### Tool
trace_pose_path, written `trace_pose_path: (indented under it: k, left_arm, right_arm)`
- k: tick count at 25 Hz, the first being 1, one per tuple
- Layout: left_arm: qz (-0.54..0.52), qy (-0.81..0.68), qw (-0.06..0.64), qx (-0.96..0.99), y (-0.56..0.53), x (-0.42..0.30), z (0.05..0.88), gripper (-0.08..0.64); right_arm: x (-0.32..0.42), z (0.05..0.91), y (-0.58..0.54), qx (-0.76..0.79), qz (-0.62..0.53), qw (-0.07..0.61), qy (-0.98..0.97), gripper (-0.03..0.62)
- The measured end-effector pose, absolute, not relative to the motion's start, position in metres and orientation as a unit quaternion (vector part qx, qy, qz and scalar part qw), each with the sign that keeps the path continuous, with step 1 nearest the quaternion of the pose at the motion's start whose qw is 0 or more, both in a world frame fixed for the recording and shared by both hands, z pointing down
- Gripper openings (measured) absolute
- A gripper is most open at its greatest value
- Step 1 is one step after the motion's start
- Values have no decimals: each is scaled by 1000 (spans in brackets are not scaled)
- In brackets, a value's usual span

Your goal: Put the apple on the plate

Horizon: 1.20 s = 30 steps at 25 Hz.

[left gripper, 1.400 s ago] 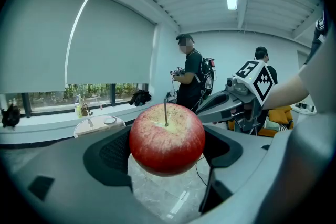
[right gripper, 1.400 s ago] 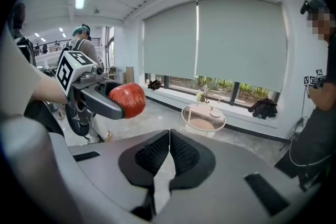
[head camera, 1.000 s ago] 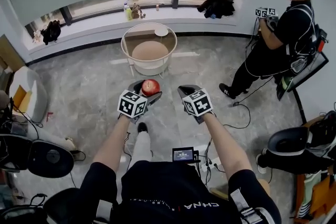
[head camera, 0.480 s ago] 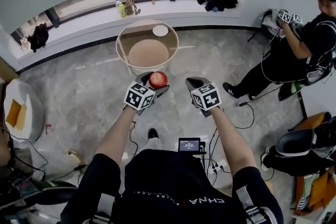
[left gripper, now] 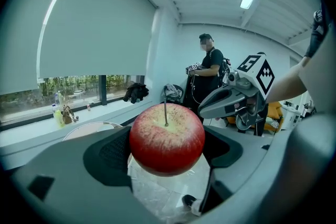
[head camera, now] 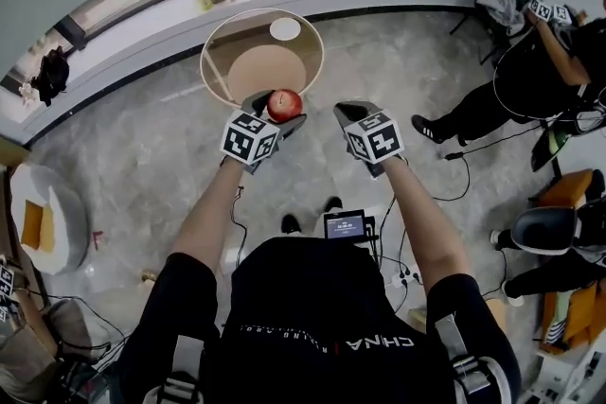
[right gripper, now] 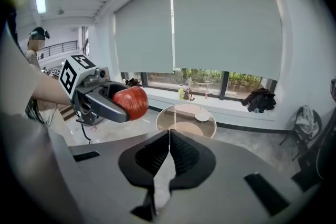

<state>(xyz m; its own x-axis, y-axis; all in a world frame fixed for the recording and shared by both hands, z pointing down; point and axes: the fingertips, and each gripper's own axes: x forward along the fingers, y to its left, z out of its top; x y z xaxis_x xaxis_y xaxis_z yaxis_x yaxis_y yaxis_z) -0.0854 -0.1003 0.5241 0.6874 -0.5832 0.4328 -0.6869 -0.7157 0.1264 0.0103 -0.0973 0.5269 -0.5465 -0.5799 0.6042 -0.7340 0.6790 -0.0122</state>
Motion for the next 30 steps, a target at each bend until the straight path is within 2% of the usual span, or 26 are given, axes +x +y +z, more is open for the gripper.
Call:
trace_pose_path:
  k: [6, 17, 30]
  left_arm:
    - [191, -353, 151, 903, -162, -81, 546, 388]
    - [192, -388, 164, 887, -361, -70, 537, 388]
    - [179, -428, 180, 867, -504, -55, 533, 388]
  right_arm:
    - [10, 548, -168, 368, 142, 293, -871, 32]
    - [-1, 532, -385, 313, 124, 291, -896, 32]
    - [21, 530, -540, 292, 135, 286, -902, 32]
